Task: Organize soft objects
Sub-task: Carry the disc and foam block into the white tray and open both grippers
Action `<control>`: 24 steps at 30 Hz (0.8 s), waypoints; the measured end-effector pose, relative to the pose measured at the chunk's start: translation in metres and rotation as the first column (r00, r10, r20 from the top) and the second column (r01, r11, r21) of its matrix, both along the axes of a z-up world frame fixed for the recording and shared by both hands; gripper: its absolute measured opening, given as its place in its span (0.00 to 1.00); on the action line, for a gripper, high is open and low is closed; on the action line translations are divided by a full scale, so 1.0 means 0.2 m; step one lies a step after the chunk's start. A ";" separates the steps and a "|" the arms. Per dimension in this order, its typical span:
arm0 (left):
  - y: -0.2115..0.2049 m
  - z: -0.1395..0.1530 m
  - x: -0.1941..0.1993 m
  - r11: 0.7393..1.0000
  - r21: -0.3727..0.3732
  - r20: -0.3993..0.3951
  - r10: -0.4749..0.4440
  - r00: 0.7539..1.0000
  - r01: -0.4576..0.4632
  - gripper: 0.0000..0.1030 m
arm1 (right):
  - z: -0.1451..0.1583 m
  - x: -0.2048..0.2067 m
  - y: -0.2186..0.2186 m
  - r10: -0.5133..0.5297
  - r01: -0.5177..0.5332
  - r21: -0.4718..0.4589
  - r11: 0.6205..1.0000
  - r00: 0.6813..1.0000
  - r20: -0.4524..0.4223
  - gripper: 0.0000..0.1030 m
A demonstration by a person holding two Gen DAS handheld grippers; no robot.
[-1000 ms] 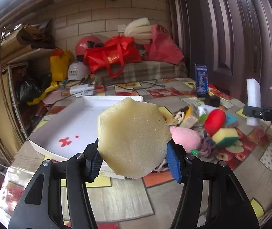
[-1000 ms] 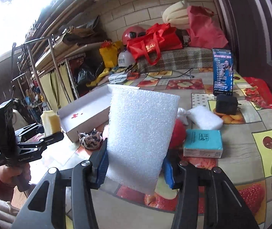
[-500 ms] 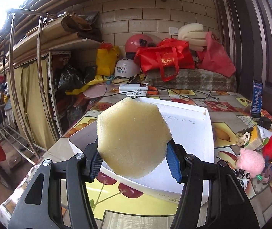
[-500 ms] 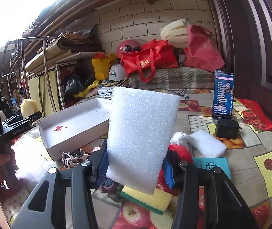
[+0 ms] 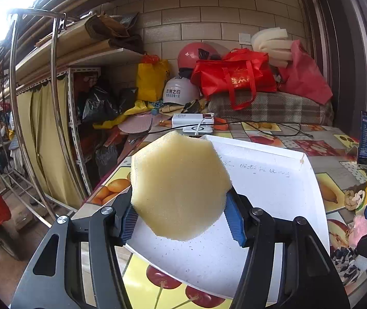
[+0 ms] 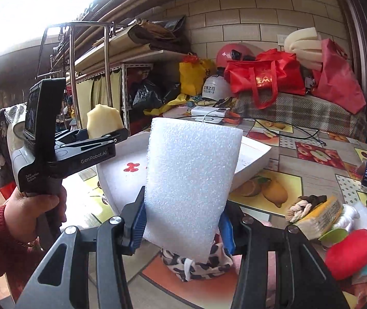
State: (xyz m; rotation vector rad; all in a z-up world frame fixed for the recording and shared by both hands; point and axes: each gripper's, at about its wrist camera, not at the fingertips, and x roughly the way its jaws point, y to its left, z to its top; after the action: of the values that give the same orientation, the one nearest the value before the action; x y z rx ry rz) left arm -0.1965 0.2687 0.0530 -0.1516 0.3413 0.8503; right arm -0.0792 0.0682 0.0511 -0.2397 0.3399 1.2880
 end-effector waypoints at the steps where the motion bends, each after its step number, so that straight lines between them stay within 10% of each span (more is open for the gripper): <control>1: 0.02 0.00 0.00 1.000 -0.009 0.003 0.001 1.000 -0.001 0.58 | 0.00 -0.01 0.03 0.002 -0.002 0.009 1.000 1.000 -0.006 0.46; 19: 0.21 -0.02 0.13 0.994 -0.093 -0.045 0.051 0.998 -0.055 0.59 | -0.04 0.16 0.47 -0.142 0.130 -0.095 0.987 0.980 -0.140 0.47; 22: 0.21 -0.02 0.12 0.993 -0.091 -0.040 0.077 0.996 -0.080 0.83 | -0.04 0.15 0.47 -0.151 0.138 -0.101 0.985 0.980 -0.129 0.53; 24: 0.22 -0.02 0.11 0.991 -0.090 -0.038 0.092 0.995 -0.095 1.00 | -0.03 0.14 0.46 -0.159 0.148 -0.095 0.984 0.980 -0.120 0.80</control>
State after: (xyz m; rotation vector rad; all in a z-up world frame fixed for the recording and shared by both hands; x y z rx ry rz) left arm -0.1738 0.3118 0.0490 -0.2404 0.4074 0.9311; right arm -0.0505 0.1603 0.0445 -0.1998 0.5142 1.1397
